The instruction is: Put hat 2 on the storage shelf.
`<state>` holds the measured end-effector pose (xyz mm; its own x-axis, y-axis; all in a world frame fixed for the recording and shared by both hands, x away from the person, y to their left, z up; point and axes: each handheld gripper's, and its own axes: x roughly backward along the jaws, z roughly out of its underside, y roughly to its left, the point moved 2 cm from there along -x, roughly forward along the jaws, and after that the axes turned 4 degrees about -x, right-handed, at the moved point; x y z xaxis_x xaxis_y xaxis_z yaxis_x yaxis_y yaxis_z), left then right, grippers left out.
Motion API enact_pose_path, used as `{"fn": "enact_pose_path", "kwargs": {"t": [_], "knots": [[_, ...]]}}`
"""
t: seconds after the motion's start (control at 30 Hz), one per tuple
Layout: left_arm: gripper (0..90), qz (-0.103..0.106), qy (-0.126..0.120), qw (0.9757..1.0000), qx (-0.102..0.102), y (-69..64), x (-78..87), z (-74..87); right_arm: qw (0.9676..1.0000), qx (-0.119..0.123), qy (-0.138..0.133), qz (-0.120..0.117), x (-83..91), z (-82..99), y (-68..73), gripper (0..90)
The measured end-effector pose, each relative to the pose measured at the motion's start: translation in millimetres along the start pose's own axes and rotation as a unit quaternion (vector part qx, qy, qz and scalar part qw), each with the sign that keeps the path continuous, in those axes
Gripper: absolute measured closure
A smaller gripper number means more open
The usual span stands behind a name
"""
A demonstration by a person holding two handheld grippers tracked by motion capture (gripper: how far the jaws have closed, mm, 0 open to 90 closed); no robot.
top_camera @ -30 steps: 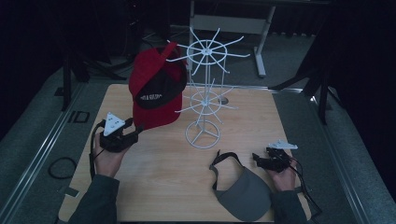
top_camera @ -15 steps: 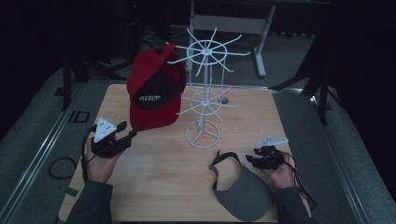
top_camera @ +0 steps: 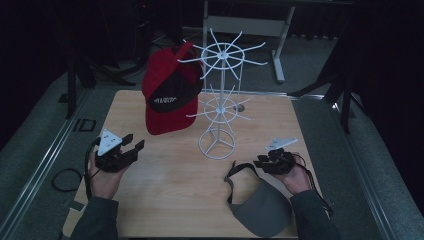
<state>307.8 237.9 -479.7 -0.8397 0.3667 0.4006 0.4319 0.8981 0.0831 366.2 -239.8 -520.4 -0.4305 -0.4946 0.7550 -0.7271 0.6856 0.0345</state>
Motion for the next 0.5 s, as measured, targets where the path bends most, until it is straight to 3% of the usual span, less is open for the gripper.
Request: {"fn": "enact_pose_path", "kwargs": {"t": [0.3, 0.5], "knots": [[52.5, 0.007, 0.005, 1.0, -0.004, -5.4, -5.4, 1.7, 0.9975, 0.058, 0.014, -0.037, -3.8, -16.9, 33.2, 75.7], [52.5, 0.008, 0.006, 0.9999, -0.006, -8.5, -8.3, 1.9, 0.9945, 0.085, 0.026, -0.056, -10.6, -24.8, 49.2, 69.9]]}}
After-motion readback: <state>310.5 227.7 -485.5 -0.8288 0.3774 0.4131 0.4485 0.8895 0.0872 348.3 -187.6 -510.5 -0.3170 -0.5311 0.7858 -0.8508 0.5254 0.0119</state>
